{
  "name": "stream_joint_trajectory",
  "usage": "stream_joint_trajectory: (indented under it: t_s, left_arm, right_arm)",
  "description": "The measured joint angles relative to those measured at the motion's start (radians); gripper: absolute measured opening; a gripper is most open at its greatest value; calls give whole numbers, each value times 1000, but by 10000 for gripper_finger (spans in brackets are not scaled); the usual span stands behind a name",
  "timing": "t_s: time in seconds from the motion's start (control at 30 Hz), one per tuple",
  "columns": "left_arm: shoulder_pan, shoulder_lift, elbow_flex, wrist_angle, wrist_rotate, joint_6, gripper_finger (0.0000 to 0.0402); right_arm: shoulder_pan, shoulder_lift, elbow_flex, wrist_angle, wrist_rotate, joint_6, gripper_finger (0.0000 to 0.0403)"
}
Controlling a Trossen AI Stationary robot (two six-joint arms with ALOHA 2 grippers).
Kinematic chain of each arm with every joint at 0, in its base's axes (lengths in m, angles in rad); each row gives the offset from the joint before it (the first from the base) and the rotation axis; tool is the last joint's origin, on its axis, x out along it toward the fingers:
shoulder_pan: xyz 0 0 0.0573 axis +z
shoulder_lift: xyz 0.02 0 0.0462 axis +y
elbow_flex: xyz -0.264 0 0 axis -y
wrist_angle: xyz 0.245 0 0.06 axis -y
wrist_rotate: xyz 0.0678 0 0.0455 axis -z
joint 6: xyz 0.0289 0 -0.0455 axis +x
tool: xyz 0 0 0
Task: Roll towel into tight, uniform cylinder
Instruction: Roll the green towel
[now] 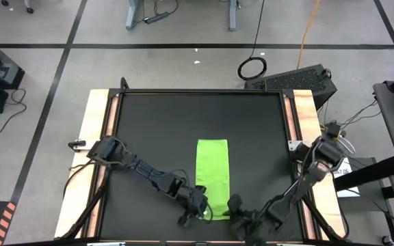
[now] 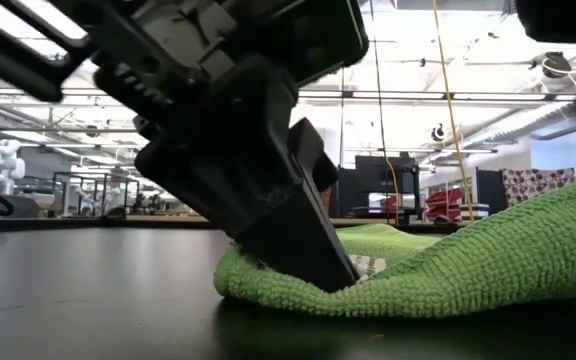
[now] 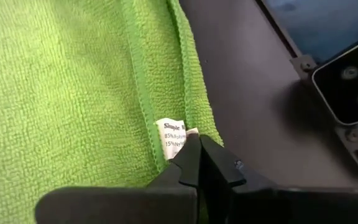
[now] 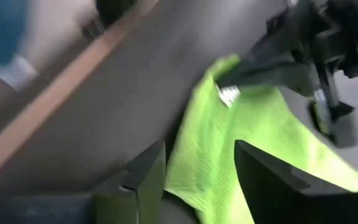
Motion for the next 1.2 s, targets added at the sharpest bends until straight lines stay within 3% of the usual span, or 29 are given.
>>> stream_joint_trajectory:
  t_s: [0.13,0.3,0.93,1.2]
  left_arm:
    - [18,0,-1,0,37,-21,8]
    - [37,1,-1,-1,73,-26,8]
    - [67,2,-2,-2,139,-36,8]
    - [68,3,-3,7,184,-45,8]
  right_arm:
    - [15,120,169,-255,113,-30,160]
    - [37,191,268,-311,132,-89,136]
    - [50,245,273,-356,158,-99,132]
    - [49,275,277,-427,206,1,119]
